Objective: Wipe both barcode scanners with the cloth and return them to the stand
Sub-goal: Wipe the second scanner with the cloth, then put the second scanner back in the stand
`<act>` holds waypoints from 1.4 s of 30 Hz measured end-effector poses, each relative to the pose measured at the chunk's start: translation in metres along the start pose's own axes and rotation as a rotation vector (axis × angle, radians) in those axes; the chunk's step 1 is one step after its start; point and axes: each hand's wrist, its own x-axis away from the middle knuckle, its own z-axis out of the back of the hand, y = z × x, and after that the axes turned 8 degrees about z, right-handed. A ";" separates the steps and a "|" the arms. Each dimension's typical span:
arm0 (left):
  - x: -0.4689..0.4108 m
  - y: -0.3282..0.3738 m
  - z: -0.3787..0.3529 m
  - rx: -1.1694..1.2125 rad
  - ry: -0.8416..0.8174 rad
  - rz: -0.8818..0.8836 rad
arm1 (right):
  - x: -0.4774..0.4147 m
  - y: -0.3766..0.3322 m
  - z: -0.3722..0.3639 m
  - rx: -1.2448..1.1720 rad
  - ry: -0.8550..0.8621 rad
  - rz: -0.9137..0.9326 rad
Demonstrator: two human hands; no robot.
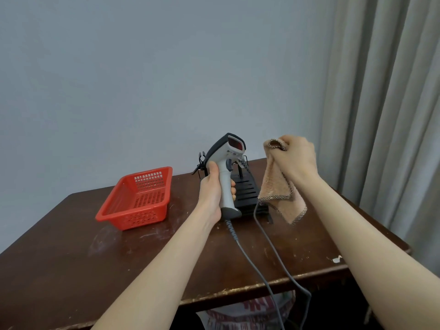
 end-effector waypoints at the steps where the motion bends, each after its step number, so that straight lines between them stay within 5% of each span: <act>1: -0.001 0.002 0.000 -0.004 0.005 0.000 | 0.001 0.000 0.001 -0.008 0.009 -0.003; 7: -0.005 0.009 0.005 -0.019 0.020 -0.015 | 0.011 0.019 -0.007 0.106 -0.068 -0.066; 14: -0.009 0.016 0.011 -0.035 0.017 -0.020 | 0.027 0.046 -0.024 0.266 -0.868 -0.202; 17: -0.010 0.020 0.014 -0.054 0.013 -0.027 | 0.023 0.043 -0.027 0.256 -0.817 -0.163; 23: -0.010 0.025 0.015 -0.098 0.010 -0.028 | 0.013 0.014 -0.035 0.013 -0.390 -0.050; 29: -0.007 0.033 0.019 -0.131 -0.018 -0.036 | 0.012 -0.011 -0.052 -0.308 -0.366 -0.097; 42: -0.010 0.030 0.037 0.176 -0.113 0.083 | 0.010 0.009 -0.057 -0.309 -0.217 -0.173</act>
